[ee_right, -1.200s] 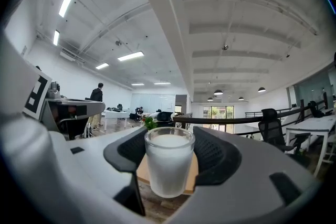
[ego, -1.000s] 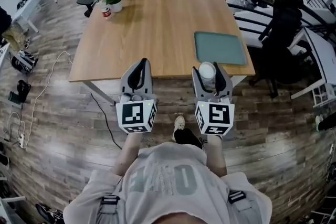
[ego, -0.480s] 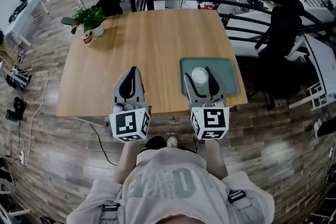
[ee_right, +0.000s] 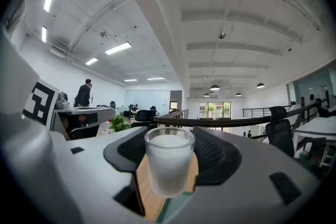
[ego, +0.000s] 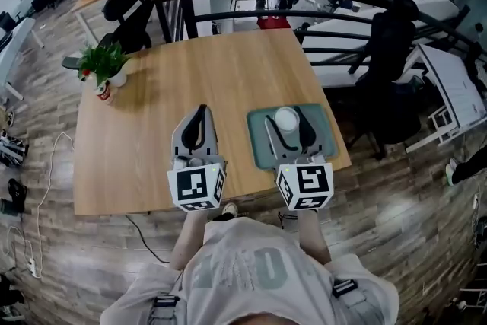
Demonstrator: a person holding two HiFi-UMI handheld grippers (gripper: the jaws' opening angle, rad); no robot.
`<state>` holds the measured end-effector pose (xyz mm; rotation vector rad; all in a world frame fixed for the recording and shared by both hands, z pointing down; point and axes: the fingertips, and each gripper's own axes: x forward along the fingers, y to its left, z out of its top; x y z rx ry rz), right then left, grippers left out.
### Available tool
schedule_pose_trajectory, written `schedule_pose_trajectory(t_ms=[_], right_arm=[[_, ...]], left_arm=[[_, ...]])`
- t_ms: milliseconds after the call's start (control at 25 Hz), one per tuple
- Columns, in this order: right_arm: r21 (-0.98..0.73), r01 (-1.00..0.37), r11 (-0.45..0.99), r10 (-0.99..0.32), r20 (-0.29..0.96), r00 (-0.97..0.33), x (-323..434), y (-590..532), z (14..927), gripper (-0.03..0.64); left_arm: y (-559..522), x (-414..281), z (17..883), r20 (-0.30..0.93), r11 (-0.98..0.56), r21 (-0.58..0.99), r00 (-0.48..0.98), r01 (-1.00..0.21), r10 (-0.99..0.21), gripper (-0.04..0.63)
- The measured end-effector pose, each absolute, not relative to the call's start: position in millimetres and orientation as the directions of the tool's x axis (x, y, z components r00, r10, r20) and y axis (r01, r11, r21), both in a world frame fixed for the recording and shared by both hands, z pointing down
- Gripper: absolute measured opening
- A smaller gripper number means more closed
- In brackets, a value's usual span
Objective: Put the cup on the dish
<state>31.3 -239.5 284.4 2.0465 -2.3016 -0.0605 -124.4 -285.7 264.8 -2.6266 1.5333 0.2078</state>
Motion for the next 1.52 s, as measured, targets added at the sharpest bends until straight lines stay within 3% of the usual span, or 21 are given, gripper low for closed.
schedule_pose_trajectory(t_ms=[360,680,1080,1520], right_arm=[[0.045,-0.998,0.054,-0.998,0.012,-0.054,40.7,-279.5,281.8,0.276],[0.046,-0.999,0.023,-0.999,0.030,-0.022,112.6,-294.1,282.8,0.276],[0.078,-0.995,-0.065,-0.987,0.144,0.076,226.4,-295.2,333.1,0.276],[-0.037,-0.998,-0.041,-0.959,0.282,0.029,291.0,-310.1,409.9,0.276]], left_arm=[[-334.9,-109.1,263.8,-0.160,-0.550,-0.006,0.544,-0.835,-0.824,0.008],[-344.8,-39.1,264.6,-0.153,-0.579,-0.004,0.573,-0.815,-0.805,0.008],[-337.9,38.0,285.3,-0.087,-0.618,0.001,0.616,-0.786,-0.783,0.008],[-333.4,105.8,316.3,-0.014,-0.637,0.034,0.637,-0.770,-0.771,0.009]])
